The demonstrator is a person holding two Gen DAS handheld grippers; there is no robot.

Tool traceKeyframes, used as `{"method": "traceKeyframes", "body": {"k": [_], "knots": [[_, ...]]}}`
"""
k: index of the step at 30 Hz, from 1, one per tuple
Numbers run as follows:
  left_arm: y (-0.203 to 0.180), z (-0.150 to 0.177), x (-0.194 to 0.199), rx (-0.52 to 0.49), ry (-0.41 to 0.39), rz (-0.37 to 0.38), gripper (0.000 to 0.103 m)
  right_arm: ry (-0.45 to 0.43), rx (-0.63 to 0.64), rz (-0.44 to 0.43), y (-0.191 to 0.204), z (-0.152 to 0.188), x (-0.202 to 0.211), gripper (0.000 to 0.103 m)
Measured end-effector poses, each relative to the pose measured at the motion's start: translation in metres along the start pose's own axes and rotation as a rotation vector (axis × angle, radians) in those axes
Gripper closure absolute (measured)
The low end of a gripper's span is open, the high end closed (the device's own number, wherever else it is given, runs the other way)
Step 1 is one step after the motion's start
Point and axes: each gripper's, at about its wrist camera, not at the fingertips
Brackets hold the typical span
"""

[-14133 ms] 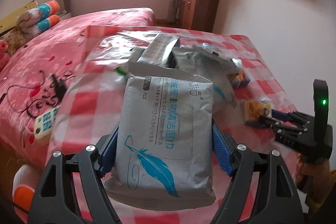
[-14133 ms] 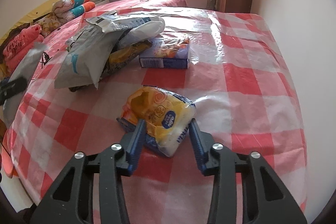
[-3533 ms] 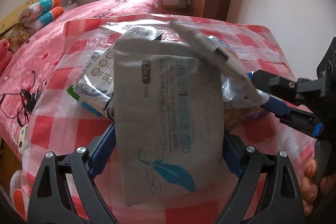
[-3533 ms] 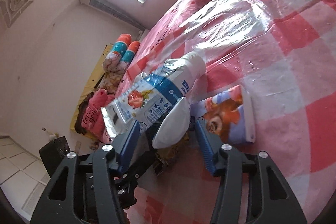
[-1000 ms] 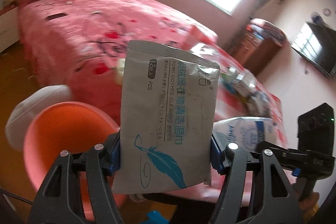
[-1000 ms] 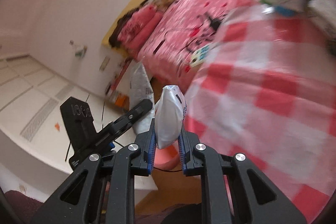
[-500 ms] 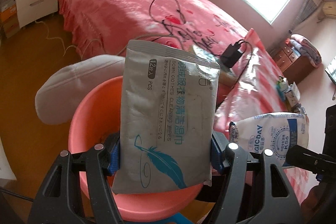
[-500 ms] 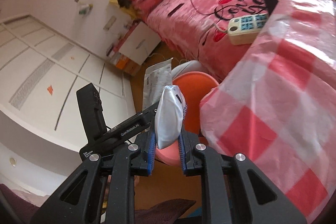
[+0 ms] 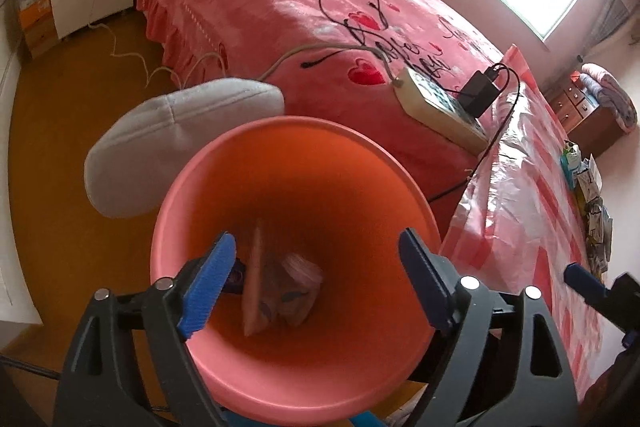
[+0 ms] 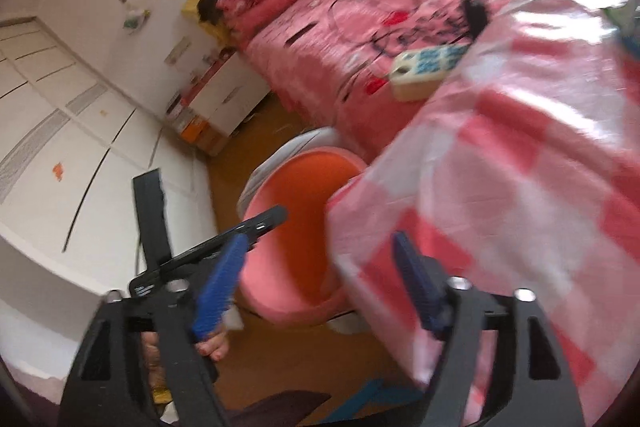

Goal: Collect trash
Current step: 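Move both open tools back from the bucket to the trash pile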

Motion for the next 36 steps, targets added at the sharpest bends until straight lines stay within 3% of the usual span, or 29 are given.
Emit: {"method": "traceKeyframes", "body": {"k": [10, 15, 22, 36], "knots": [[-0.027, 0.003, 0.021, -0.065, -0.081, 0.036, 0.014, -0.152, 0.053, 0.214, -0.022, 0.028, 0.053, 0.015], [-0.048, 0.005, 0.033, -0.128, -0.109, 0.069, 0.014, -0.19, 0.027, 0.245, -0.037, 0.038, 0.066, 0.015], [-0.082, 0.01, 0.053, -0.246, -0.16, 0.052, 0.013, -0.245, 0.031, 0.286, -0.048, 0.047, 0.088, 0.013], [-0.152, 0.016, 0.092, -0.364, -0.221, 0.103, 0.013, -0.371, 0.032, 0.367, -0.078, 0.065, 0.144, 0.01]]}}
Point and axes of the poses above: each gripper's, at about its wrist camera, not at the fingertips, and x roughly against the way its jaws point, y to its left, z to its underside, and after that the axes turned 15 degrees about -z, right-handed
